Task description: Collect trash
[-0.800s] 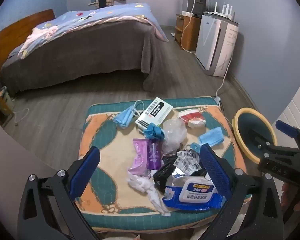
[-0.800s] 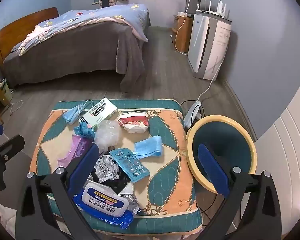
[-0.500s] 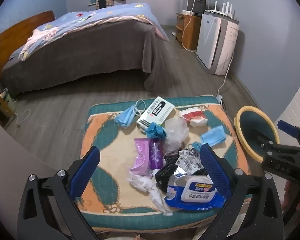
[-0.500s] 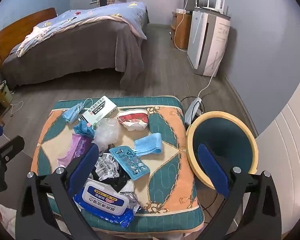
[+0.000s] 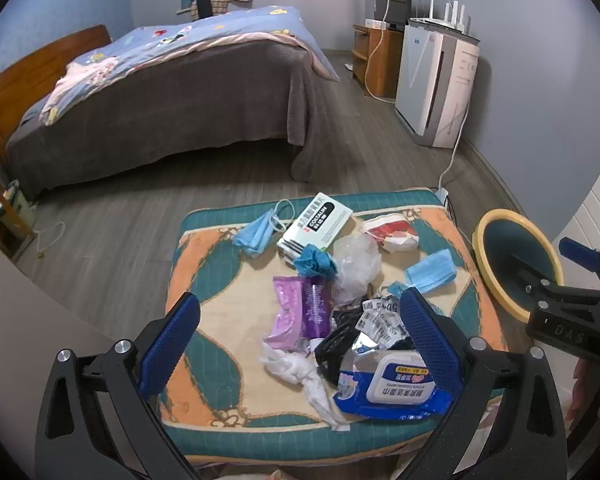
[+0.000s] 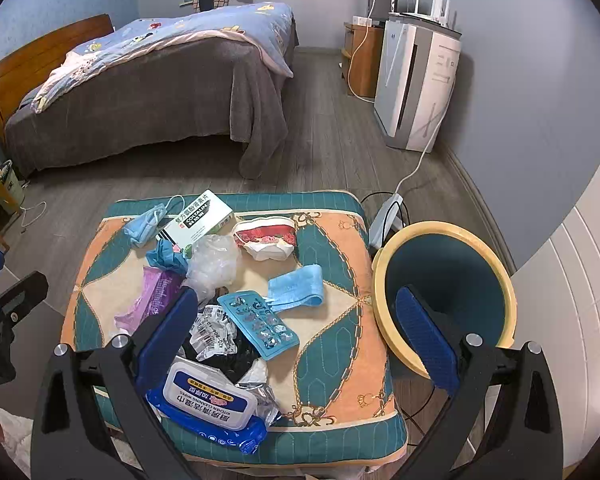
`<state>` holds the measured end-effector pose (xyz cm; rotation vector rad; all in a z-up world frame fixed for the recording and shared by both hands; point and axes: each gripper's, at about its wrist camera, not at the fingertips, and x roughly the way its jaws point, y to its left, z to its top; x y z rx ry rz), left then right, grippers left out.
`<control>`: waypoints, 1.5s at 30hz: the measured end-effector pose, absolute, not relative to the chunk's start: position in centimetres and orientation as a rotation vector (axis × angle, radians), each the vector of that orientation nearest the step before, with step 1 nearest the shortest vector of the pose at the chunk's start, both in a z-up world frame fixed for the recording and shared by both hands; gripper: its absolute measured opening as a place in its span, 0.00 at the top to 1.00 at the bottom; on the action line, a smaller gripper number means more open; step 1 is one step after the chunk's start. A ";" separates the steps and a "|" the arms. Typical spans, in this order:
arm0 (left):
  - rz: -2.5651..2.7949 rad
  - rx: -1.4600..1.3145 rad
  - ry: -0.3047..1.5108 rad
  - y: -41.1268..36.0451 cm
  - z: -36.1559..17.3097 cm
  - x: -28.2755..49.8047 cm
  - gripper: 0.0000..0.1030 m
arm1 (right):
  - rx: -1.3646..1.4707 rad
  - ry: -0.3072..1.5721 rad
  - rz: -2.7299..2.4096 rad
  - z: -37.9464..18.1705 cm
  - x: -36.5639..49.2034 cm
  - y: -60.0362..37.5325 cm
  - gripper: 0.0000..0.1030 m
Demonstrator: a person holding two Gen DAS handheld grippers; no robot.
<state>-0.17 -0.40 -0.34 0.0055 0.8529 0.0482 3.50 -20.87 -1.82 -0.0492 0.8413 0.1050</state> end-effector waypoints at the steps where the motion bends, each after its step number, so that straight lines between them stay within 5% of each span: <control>1: 0.049 0.004 0.852 -0.3 -0.3 -0.2 0.04 | -0.049 0.841 0.105 -1.8 3.5 -20.9 0.05; 45: 0.050 0.010 0.856 -0.3 -0.3 -0.1 0.04 | -0.073 0.846 0.096 -1.8 3.5 -20.8 0.05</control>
